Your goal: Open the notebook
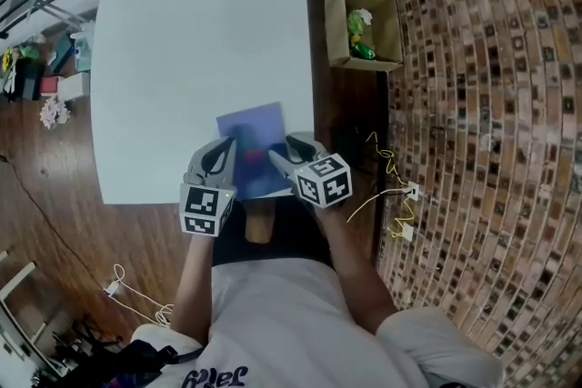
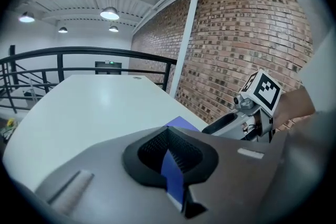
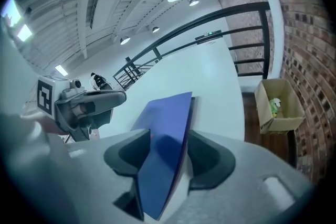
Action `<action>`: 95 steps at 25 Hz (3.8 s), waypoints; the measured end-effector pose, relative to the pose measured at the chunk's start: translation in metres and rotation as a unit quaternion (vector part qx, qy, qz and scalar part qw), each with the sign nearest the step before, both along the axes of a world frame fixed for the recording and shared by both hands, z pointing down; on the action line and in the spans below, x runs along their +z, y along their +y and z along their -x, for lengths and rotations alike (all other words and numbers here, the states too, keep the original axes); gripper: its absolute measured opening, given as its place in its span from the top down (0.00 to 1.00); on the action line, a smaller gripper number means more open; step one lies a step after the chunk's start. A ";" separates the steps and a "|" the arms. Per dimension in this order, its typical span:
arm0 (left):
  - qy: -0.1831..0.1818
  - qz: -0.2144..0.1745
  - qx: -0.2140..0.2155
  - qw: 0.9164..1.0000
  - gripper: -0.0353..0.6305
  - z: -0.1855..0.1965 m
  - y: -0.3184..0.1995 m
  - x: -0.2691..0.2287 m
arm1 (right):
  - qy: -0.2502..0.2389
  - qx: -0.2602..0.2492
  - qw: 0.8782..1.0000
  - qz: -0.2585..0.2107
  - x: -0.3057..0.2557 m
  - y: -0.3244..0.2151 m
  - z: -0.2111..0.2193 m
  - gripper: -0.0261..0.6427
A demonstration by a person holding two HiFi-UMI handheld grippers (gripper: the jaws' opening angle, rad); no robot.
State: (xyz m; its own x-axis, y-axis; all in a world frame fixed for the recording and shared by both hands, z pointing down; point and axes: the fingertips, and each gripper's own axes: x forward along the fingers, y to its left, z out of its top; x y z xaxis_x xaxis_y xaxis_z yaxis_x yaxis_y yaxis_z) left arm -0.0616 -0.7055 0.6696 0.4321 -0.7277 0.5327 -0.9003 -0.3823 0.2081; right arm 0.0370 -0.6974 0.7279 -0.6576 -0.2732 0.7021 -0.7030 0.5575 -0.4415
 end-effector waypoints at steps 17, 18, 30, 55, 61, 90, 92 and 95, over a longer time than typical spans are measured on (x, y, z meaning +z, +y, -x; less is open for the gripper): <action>0.014 -0.048 -0.106 0.993 0.92 0.114 0.029 -0.031 | -0.127 -0.111 0.985 -0.024 -0.113 0.036 0.114 0.65; 0.012 -0.047 -0.117 0.992 0.92 0.126 0.036 -0.032 | -0.131 -0.125 0.983 -0.024 -0.114 0.043 0.129 0.65; 0.002 -0.037 -0.219 0.975 0.92 0.234 0.129 -0.020 | -0.073 -0.254 0.965 -0.009 -0.036 0.109 0.261 0.65; 0.048 -0.091 -0.120 0.987 0.92 0.187 0.136 -0.068 | 0.036 -0.103 0.970 -0.216 -0.098 0.109 0.195 0.97; 0.051 -0.157 -0.069 0.984 0.92 0.103 0.157 -0.132 | -0.025 -0.018 0.960 -0.277 -0.180 0.149 0.097 0.97; 0.018 -0.264 -0.024 0.964 0.92 -0.024 0.493 -0.289 | -0.197 0.067 0.907 -0.366 -0.390 0.470 0.019 0.97; 0.034 -0.253 -0.043 0.966 0.92 -0.006 0.496 -0.293 | -0.190 0.050 0.911 -0.362 -0.384 0.478 0.040 0.97; 0.037 -0.266 -0.047 0.962 0.92 0.002 0.502 -0.307 | -0.188 0.040 0.915 -0.355 -0.377 0.483 0.052 0.97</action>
State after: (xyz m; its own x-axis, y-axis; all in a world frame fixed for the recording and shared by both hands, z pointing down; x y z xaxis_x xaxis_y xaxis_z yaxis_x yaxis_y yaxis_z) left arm -0.0633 -0.2030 0.3621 0.3744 -0.9262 0.0435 -0.9260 -0.3710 0.0701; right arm -0.0146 -0.2145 0.3510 -0.7733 -0.6314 0.0573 -0.6280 0.7504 -0.2063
